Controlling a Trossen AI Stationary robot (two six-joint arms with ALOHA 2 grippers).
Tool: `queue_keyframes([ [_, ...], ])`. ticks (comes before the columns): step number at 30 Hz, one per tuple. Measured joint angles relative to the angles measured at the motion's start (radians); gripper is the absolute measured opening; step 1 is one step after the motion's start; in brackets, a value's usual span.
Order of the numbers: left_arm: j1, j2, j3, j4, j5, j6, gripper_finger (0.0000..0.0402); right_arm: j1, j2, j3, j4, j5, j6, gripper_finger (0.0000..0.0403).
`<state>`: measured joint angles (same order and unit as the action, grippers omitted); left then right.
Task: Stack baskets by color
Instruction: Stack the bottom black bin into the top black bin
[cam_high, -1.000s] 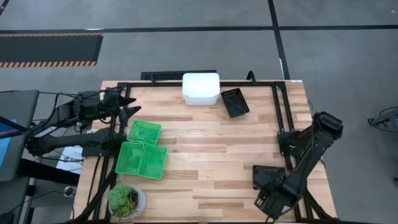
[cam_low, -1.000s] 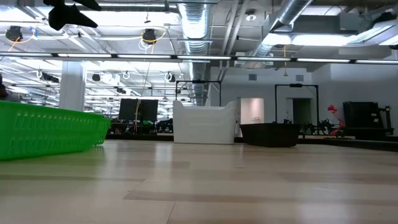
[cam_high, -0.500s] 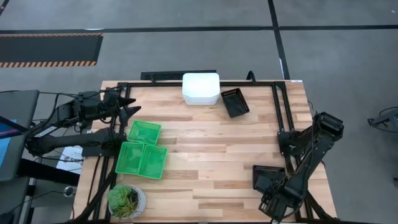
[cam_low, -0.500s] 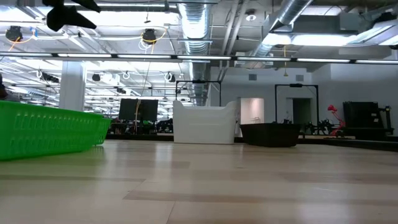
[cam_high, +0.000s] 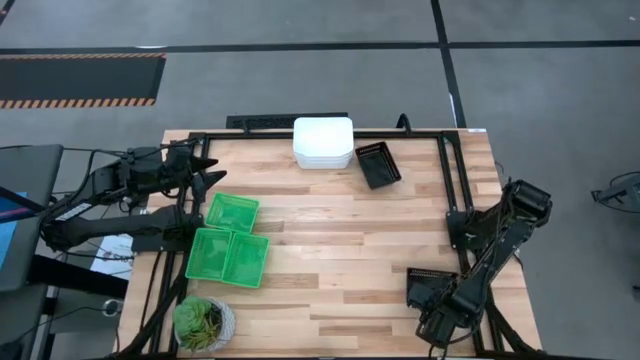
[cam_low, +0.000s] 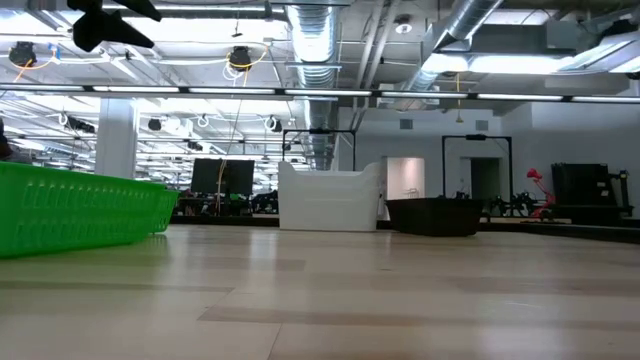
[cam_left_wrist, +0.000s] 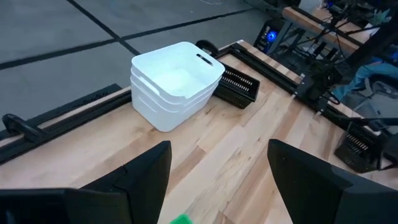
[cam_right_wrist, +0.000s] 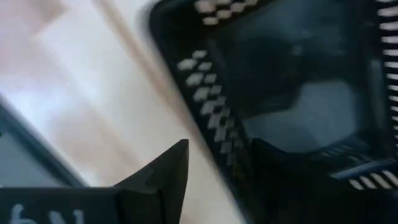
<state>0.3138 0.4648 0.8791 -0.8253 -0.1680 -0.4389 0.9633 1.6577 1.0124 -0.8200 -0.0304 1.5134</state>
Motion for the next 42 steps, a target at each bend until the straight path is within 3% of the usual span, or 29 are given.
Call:
queue_keyframes([
  [5, 0.0, 0.0, 0.0, 0.009, 0.003, -0.02, 0.0256, -0.039, 0.0, -0.029, -0.006, -0.041, 0.005, 0.0154],
  [14, 0.0, 0.0, 0.0, 0.009, 0.003, -0.022, 0.0256, -0.157, -0.001, -0.029, -0.012, 0.026, -0.125, 0.0012],
  [19, 0.0, 0.0, 0.0, 0.006, 0.003, -0.014, 0.0256, -0.257, -0.001, -0.029, -0.005, 0.156, -0.18, 0.0024],
  [24, 0.0, 0.0, 0.0, 0.006, -0.003, -0.013, 0.0256, -0.372, -0.001, -0.029, -0.004, 0.312, -0.223, 0.0008],
  [31, 0.0, 0.0, 0.0, 0.007, -0.003, -0.015, 0.0256, -0.508, -0.001, -0.029, 0.058, 0.33, -0.35, 0.0014],
  [35, 0.0, 0.0, 0.0, 0.007, -0.003, -0.014, 0.0256, -0.56, -0.01, -0.012, 0.041, 0.348, -0.291, 0.0007],
  [42, 0.0, 0.0, 0.0, 0.001, -0.004, -0.018, 0.0256, -0.647, -0.01, 0.103, -0.024, 0.35, -0.396, 0.0006],
])
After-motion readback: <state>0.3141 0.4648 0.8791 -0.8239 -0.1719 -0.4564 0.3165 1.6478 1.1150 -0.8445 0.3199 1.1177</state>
